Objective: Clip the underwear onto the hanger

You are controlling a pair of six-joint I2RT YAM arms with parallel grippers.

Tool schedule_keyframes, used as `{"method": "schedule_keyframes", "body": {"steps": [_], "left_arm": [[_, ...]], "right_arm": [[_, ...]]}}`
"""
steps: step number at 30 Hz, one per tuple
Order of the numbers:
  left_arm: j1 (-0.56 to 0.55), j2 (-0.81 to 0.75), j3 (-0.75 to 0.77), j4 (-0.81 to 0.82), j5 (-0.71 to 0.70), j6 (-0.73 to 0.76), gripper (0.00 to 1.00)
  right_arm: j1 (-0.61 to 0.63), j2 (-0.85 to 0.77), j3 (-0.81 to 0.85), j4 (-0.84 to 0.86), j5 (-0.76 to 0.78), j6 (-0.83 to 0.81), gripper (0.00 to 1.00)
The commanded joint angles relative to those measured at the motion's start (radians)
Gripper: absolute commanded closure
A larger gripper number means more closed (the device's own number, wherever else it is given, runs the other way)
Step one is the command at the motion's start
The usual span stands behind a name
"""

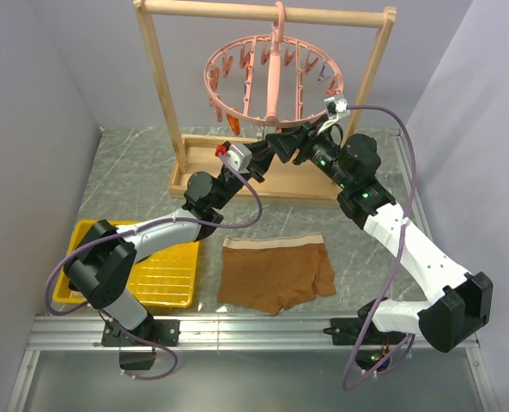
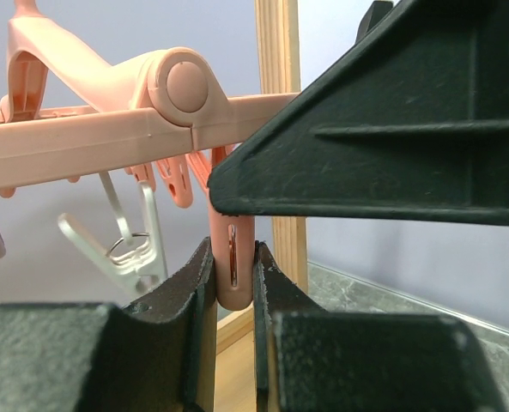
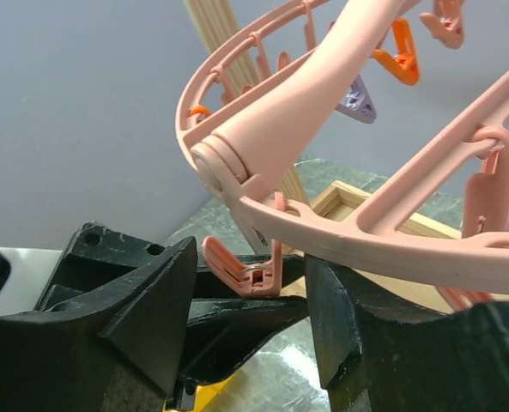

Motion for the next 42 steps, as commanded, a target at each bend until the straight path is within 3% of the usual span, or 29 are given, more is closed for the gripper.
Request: {"method": "schedule_keyframes", "body": {"steps": [1, 11, 14, 16, 19, 22, 25, 28, 32, 38, 42], "left_arm": [[-0.024, 0.016, -0.004, -0.013, 0.100, 0.019, 1.00], [-0.026, 0.017, 0.000, -0.027, 0.103, 0.022, 1.00], [-0.028, 0.016, -0.001, -0.033, 0.097, 0.016, 1.00], [-0.028, 0.013, 0.002, -0.037, 0.093, 0.014, 0.99], [-0.028, 0.008, 0.002, -0.044, 0.080, 0.011, 0.90], [-0.028, 0.002, 0.002, -0.053, 0.074, 0.011, 0.66], [-0.028, -0.013, -0.001, -0.077, 0.065, 0.003, 0.50], [-0.023, -0.062, -0.027, -0.135, 0.085, 0.009, 0.41], [0.012, -0.217, -0.072, -0.359, 0.131, -0.001, 0.39], [0.080, -0.438, -0.127, -1.036, 0.232, -0.125, 0.40], [0.104, -0.535, -0.184, -1.191, 0.238, -0.230, 0.42]], "right_arm": [[0.011, 0.013, 0.035, 0.065, 0.049, 0.013, 0.41], [0.025, 0.019, 0.030, 0.073, 0.072, -0.007, 0.44], [0.024, 0.022, 0.038, 0.059, 0.095, -0.005, 0.67], [0.024, 0.024, 0.038, 0.061, 0.108, -0.011, 0.76], [0.025, 0.025, 0.038, 0.061, 0.100, -0.011, 0.89], [0.025, 0.024, 0.038, 0.059, 0.097, -0.011, 1.00], [0.025, 0.021, 0.037, 0.052, 0.095, -0.020, 1.00], [0.025, 0.019, 0.038, 0.044, 0.095, -0.033, 1.00], [0.023, 0.014, 0.035, 0.041, 0.086, -0.045, 1.00], [0.019, 0.004, 0.023, 0.038, 0.083, -0.051, 1.00], [0.020, 0.007, 0.026, 0.035, 0.080, -0.046, 1.00]]}}
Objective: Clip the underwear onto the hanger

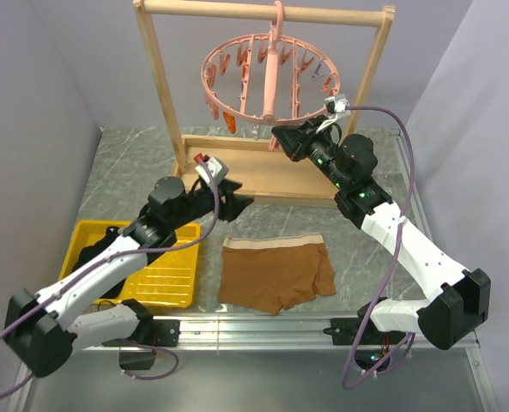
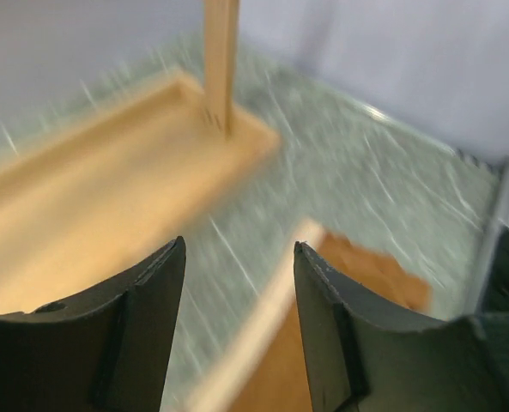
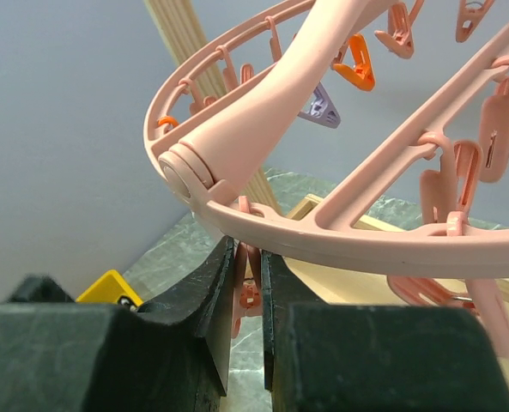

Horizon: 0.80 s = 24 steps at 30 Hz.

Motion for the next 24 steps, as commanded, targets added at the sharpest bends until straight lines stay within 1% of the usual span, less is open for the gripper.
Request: {"method": "schedule_keyframes", "body": {"steps": [1, 4, 7, 11, 15, 21, 24], "left_arm": [[0.015, -0.051, -0.064, -0.366, 0.040, -0.168, 0.43], [0.042, -0.048, -0.095, -0.445, 0.012, -0.278, 0.41], [0.061, 0.003, -0.092, -0.525, -0.012, -0.329, 0.43], [0.084, 0.124, -0.081, -0.599, -0.035, -0.378, 0.44], [0.095, 0.198, -0.076, -0.577, -0.041, -0.386, 0.44], [0.098, 0.317, -0.047, -0.554, -0.129, -0.379, 0.45], [0.101, 0.374, -0.036, -0.524, -0.135, -0.369, 0.47]], "right_arm": [[0.000, -0.010, 0.027, 0.009, -0.020, -0.010, 1.00], [0.001, -0.007, 0.033, 0.006, -0.020, -0.005, 1.00], [0.000, 0.000, 0.040, 0.001, -0.025, -0.001, 1.00], [0.000, 0.006, 0.046, -0.002, -0.025, 0.004, 1.00], [0.000, 0.009, 0.044, 0.001, -0.030, 0.007, 1.00], [-0.002, 0.016, 0.038, 0.006, -0.042, 0.018, 1.00], [-0.003, 0.021, 0.038, 0.008, -0.045, 0.022, 1.00]]}}
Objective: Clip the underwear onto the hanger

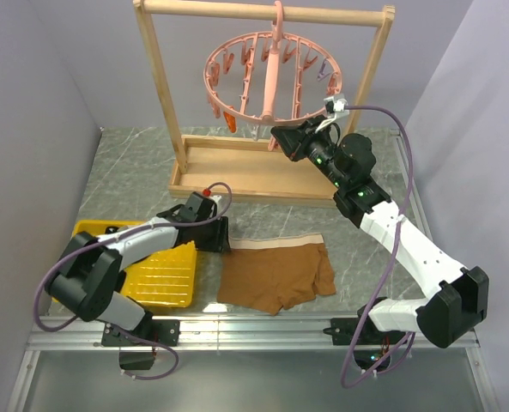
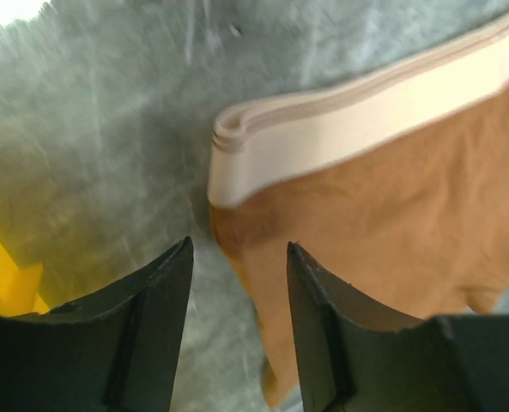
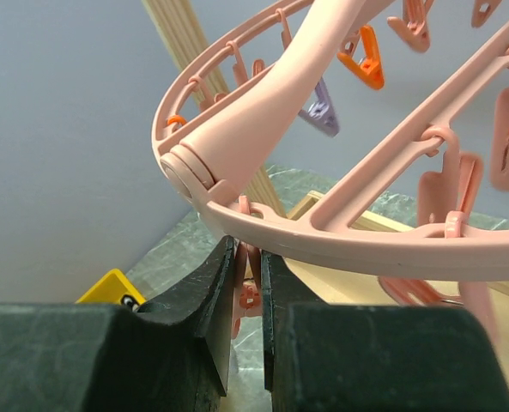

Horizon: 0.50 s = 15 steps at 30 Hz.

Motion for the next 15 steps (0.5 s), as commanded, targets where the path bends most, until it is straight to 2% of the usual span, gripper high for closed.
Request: {"method": "schedule_keyframes", "body": {"steps": [1, 5, 8, 9, 14, 15], "left_arm": [[0.006, 0.047, 0.051, 0.054, -0.036, -0.008, 0.48], [0.006, 0.098, 0.042, 0.104, 0.007, -0.027, 0.49], [0.007, 0.117, 0.038, 0.140, 0.025, -0.041, 0.54], [0.007, 0.125, 0.038, 0.146, 0.022, -0.047, 0.59], [0.006, 0.206, 0.045, 0.170, 0.003, -0.073, 0.71], [0.006, 0.219, 0.047, 0.170, -0.004, -0.079, 0.82]], "right_arm": [[-0.001, 0.012, 0.035, 0.008, -0.037, 0.007, 1.00], [-0.004, 0.006, 0.029, 0.005, -0.039, 0.007, 1.00], [-0.010, 0.005, 0.038, -0.007, -0.043, 0.003, 1.00], [-0.013, 0.006, 0.042, -0.016, -0.048, 0.001, 1.00], [-0.019, 0.006, 0.027, 0.002, -0.051, 0.018, 1.00], [-0.019, 0.008, 0.022, 0.002, -0.053, 0.024, 1.00]]}}
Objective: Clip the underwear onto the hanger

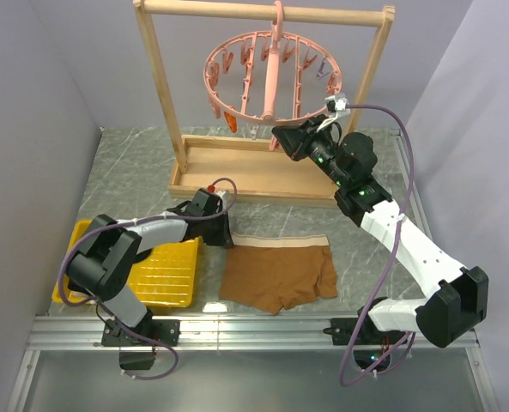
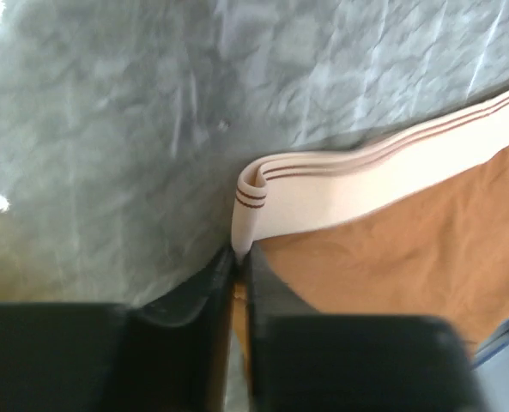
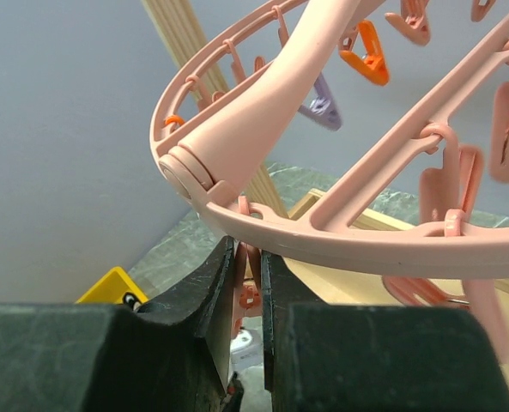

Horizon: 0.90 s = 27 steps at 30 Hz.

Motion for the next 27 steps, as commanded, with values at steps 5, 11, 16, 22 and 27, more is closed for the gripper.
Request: {"method": "schedule_keyframes", "body": {"steps": [5, 11, 16, 22, 27], "left_arm": [[-0.010, 0.022, 0.006, 0.062, -0.038, 0.024, 1.00], [-0.065, -0.105, -0.011, 0.151, -0.032, 0.192, 1.00], [-0.106, -0.251, -0.071, 0.318, -0.089, 0.419, 1.00], [-0.115, -0.351, -0.235, 0.714, -0.046, 0.675, 1.00], [-0.115, -0.328, -0.247, 0.883, -0.025, 0.740, 1.00]], "right_arm": [[-0.002, -0.010, 0.007, 0.001, -0.042, 0.018, 1.00], [-0.002, -0.008, 0.006, 0.010, -0.063, 0.028, 1.00], [-0.003, -0.008, 0.004, 0.009, -0.077, 0.036, 1.00], [-0.005, -0.003, -0.017, 0.018, -0.095, 0.068, 1.00], [-0.005, -0.002, -0.020, 0.013, -0.098, 0.080, 1.00]]}}
